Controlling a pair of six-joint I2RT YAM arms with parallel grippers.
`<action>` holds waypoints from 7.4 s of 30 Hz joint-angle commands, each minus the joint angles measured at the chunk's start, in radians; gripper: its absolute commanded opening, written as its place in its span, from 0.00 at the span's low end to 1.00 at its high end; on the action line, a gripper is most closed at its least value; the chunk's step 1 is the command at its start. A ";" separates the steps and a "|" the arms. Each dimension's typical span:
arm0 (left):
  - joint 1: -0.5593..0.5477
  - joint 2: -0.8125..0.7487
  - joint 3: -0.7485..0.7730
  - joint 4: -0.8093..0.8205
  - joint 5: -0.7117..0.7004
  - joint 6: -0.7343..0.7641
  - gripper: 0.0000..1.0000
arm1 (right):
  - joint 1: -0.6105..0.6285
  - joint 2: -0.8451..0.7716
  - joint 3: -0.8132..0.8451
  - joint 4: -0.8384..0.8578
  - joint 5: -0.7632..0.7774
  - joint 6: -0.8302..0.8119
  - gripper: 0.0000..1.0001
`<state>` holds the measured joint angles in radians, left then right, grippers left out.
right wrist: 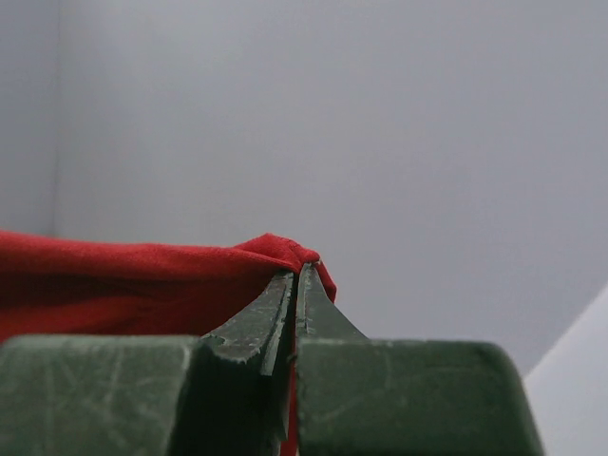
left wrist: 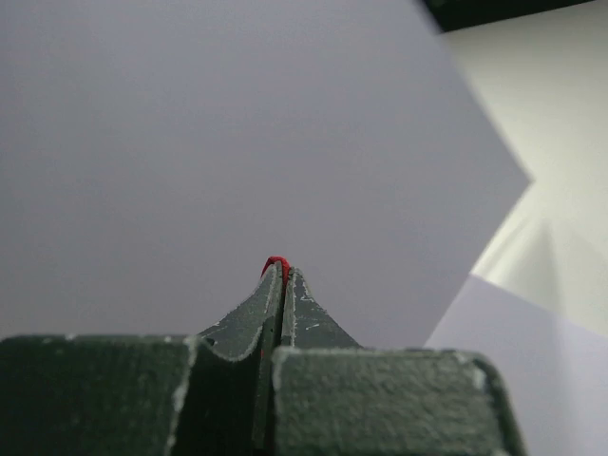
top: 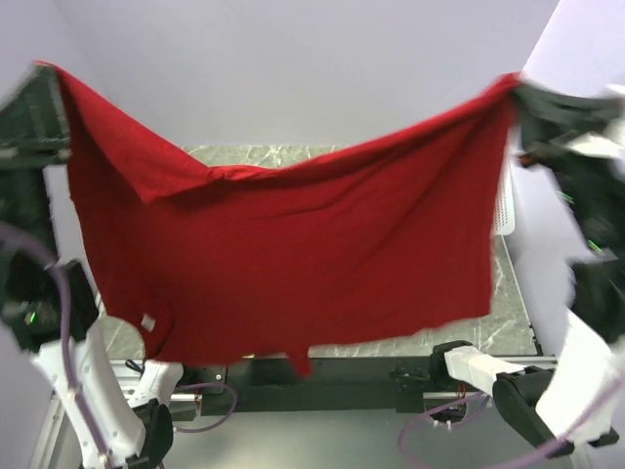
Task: Fold and stack the t-shirts
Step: Flatten the tshirt out
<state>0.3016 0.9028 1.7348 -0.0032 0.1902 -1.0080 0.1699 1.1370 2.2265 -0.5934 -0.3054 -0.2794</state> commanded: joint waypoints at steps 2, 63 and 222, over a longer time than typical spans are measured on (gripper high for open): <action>0.002 0.042 -0.255 -0.015 -0.011 0.029 0.01 | -0.004 0.087 -0.314 0.053 -0.099 0.039 0.00; -0.157 1.254 -0.014 0.075 -0.058 0.114 0.12 | 0.043 1.138 -0.139 0.343 0.308 0.046 0.14; -0.200 1.690 0.422 -0.284 0.048 0.009 0.43 | -0.024 0.983 -0.373 -0.238 0.098 -0.106 0.50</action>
<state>0.1043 2.5576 2.1300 -0.2813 0.2714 -0.9924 0.1444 2.1689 1.8561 -0.8562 -0.2001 -0.4038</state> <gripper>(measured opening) 0.439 0.503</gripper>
